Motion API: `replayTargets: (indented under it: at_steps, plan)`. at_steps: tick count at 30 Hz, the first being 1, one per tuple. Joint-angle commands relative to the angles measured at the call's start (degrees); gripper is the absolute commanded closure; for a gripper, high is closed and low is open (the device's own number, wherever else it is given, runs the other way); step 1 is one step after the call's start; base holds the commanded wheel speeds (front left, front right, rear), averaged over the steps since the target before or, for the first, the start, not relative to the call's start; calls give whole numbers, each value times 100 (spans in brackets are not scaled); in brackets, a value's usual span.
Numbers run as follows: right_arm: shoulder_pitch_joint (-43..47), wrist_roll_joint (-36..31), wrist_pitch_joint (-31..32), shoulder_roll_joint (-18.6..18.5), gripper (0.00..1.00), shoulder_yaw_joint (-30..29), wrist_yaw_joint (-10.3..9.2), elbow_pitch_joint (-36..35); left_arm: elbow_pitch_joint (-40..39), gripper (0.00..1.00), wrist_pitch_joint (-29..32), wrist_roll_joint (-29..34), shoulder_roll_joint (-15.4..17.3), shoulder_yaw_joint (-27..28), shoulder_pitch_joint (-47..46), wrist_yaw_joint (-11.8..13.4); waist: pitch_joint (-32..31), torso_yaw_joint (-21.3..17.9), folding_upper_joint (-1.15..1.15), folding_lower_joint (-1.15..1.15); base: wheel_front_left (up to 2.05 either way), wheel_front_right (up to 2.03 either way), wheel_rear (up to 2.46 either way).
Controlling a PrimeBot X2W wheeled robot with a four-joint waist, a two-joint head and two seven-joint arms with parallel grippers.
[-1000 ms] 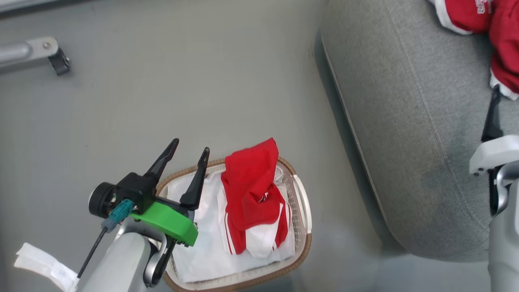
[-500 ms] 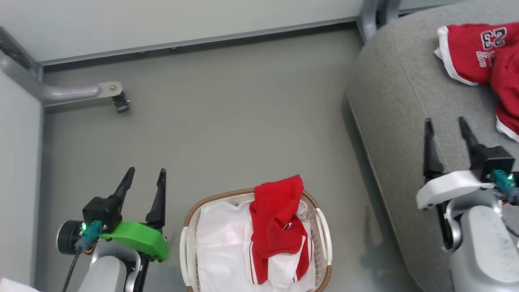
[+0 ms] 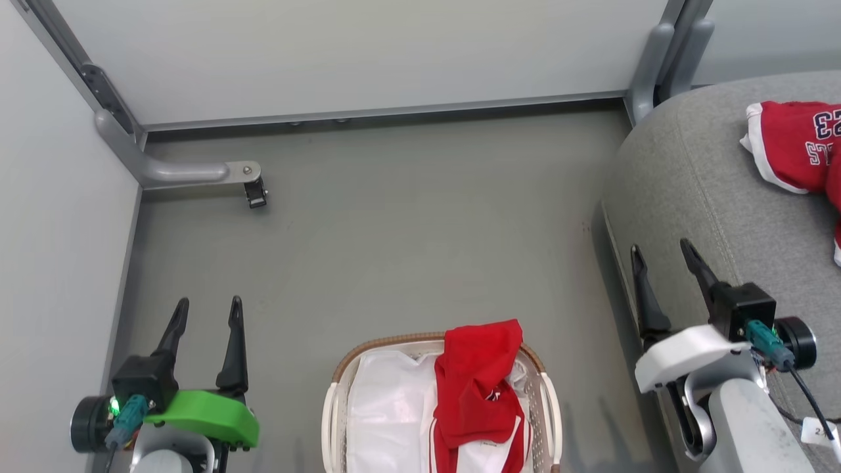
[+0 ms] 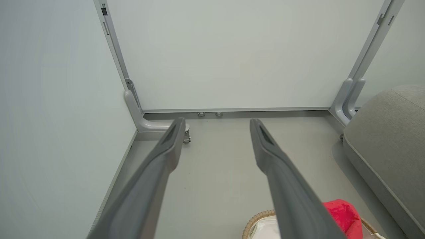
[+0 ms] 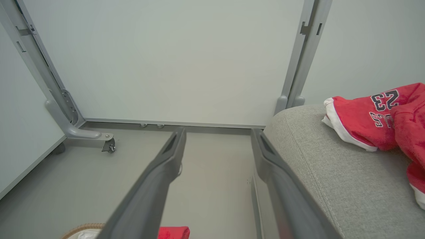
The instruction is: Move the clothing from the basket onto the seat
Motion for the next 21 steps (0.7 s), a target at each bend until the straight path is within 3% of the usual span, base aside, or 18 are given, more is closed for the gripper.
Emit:
replayTargets:
  at_steps: [1,10,21]
  plan:
    - [142,42,-28,-22,0,-1,-8,6,-30,0,5,72,-29,65,145,-16,-148,-9,0,0,0,0,0]
    - [328,136,-28,-21,0,-2,-8,59,-12,0,6,151,-213,242,364,-16,-253,-166,0,0,0,0,0]
    - [-53,85,-28,-20,0,26,-8,-148,8,0,6,-7,-178,-321,22,-16,262,-450,0,0,0,0,0]
